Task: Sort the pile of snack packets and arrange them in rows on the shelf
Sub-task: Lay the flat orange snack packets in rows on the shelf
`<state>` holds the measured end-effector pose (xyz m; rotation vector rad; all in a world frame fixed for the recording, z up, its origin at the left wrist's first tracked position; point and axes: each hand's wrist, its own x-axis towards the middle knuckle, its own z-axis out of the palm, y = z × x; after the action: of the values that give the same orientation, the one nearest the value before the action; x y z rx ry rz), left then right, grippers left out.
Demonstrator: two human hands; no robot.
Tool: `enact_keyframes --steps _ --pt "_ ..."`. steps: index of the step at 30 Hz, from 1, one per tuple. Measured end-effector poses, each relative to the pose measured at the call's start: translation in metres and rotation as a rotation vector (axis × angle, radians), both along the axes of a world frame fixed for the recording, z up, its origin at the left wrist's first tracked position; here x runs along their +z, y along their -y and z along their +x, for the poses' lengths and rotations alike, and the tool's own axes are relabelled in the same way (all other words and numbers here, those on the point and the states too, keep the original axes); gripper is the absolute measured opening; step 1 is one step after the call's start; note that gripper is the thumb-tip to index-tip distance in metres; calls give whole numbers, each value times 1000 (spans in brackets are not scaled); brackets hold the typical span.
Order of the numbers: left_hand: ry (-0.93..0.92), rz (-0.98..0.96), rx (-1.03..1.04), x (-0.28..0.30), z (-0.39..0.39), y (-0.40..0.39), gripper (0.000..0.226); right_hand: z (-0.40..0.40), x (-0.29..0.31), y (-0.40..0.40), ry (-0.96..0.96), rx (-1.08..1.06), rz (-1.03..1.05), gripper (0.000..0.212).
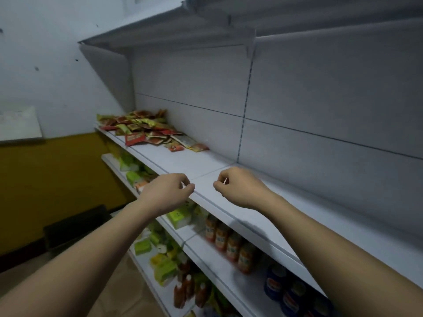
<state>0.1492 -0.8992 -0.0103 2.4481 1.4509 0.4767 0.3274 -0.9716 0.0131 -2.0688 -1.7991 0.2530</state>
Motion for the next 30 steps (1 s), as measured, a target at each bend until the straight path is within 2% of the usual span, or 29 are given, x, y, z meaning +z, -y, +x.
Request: enact_keyframes --steps 8,14,18,25,30 --pt "-37 -23 53 -20 -49 -173 35 -26 -36 -187 -31 115 -80 23" --pt "-84 -63 107 -11 -71 -320 37 -53 -36 -358 -119 186 -109 24" --pt "-93 -52 125 -8 -95 -395 37 -84 -33 -443 -139 235 -105 25" --pt "-74 13 127 -23 -151 -534 35 -145 -37 -580 -115 230 -98 27" --pt "-28 59 91 -47 -207 -650 32 -195 -53 -683 -78 139 -65 26"
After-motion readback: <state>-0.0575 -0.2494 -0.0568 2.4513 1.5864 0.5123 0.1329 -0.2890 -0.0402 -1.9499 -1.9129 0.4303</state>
